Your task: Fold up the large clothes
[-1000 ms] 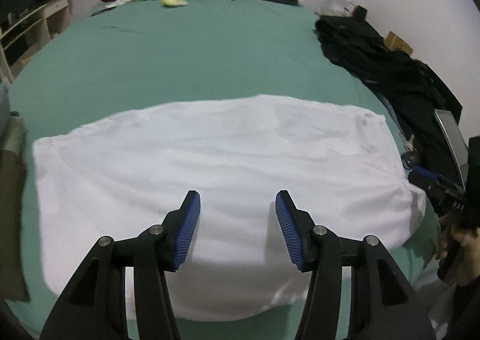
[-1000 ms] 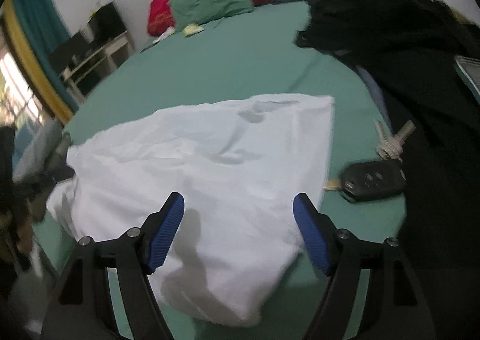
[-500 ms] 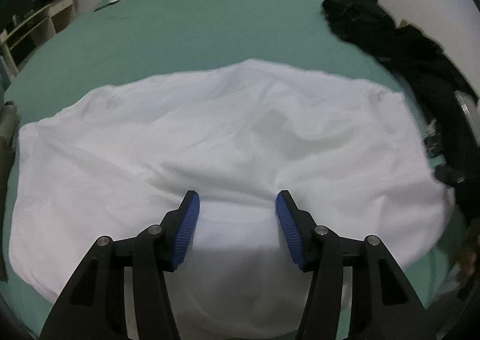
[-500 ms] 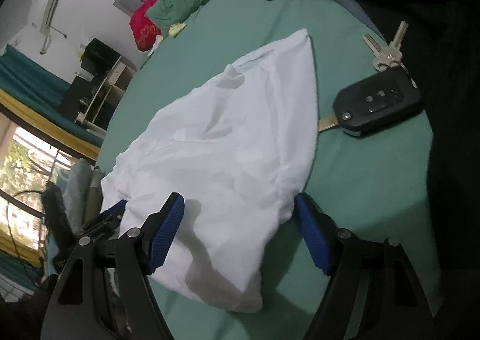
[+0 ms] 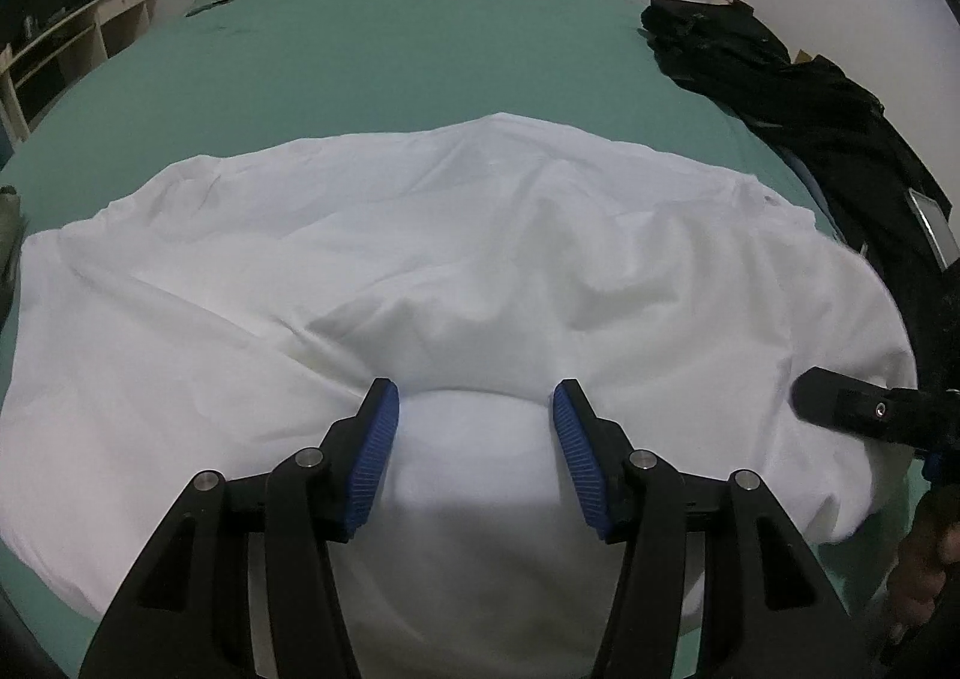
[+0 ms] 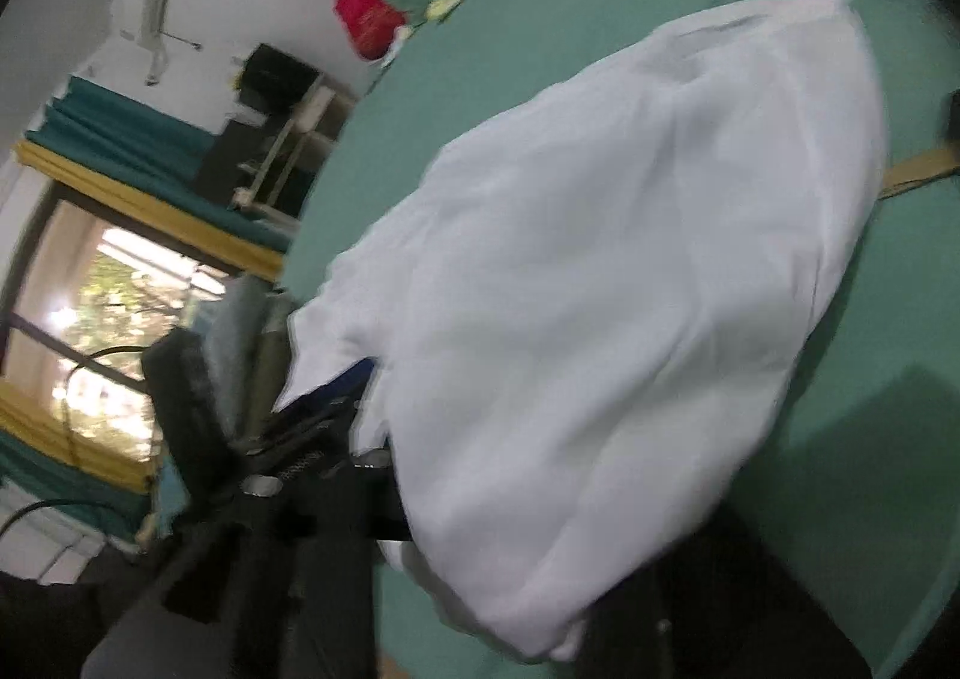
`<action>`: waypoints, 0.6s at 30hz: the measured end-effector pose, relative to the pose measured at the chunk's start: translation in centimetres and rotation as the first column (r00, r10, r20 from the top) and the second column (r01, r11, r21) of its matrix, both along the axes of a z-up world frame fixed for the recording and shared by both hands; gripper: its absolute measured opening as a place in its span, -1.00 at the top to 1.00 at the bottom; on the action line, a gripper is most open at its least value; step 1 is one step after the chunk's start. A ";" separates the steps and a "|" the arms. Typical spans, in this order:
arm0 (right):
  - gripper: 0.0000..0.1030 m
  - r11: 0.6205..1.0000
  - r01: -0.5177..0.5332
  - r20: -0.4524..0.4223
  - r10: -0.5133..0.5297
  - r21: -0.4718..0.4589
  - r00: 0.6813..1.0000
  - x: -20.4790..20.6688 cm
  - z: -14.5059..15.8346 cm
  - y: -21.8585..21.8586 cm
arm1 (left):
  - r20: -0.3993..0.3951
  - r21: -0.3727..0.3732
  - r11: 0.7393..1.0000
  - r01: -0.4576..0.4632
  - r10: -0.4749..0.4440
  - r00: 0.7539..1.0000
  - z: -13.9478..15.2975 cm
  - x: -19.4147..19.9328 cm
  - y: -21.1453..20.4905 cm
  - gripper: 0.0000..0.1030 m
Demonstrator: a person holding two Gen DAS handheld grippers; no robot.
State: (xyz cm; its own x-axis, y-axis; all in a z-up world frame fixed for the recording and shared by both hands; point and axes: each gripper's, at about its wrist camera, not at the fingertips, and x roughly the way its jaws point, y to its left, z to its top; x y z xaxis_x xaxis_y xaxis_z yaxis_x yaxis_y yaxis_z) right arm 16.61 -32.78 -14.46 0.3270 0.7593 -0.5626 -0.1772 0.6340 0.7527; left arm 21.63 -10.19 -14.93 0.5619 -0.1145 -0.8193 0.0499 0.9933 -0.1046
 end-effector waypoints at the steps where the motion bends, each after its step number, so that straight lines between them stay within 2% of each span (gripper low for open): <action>1: 0.64 0.999 -0.014 0.034 0.015 -0.034 0.999 0.0 0.6 0.7 | 0.002 0.003 1.000 0.004 -0.004 1.000 0.0 0.0 0.0 -0.10; 5: 0.67 0.998 -0.015 0.118 0.023 -0.068 0.993 0.2 3.2 2.2 | 0.002 0.003 1.000 0.027 -0.027 1.000 0.2 0.4 0.2 -0.10; 8: 0.67 0.993 -0.013 0.154 0.030 -0.115 0.988 0.4 4.4 3.4 | 0.001 0.060 0.995 0.076 -0.076 0.997 0.6 0.8 -0.4 -0.10; 11: 0.67 0.982 -0.005 0.193 0.042 -0.186 0.980 0.6 5.9 4.8 | -0.003 0.019 0.992 0.124 -0.124 0.992 1.8 0.9 0.8 -0.10; 13: 0.67 0.971 0.000 0.222 0.055 -0.241 0.974 0.7 6.9 6.0 | 0.040 0.005 0.988 0.153 -0.153 0.987 3.4 0.4 2.2 -0.10; 18: 0.67 0.932 -0.011 0.281 0.120 -0.362 0.952 0.6 8.5 9.8 | 0.127 0.027 0.984 0.174 -0.176 0.976 6.5 -1.1 7.3 -0.11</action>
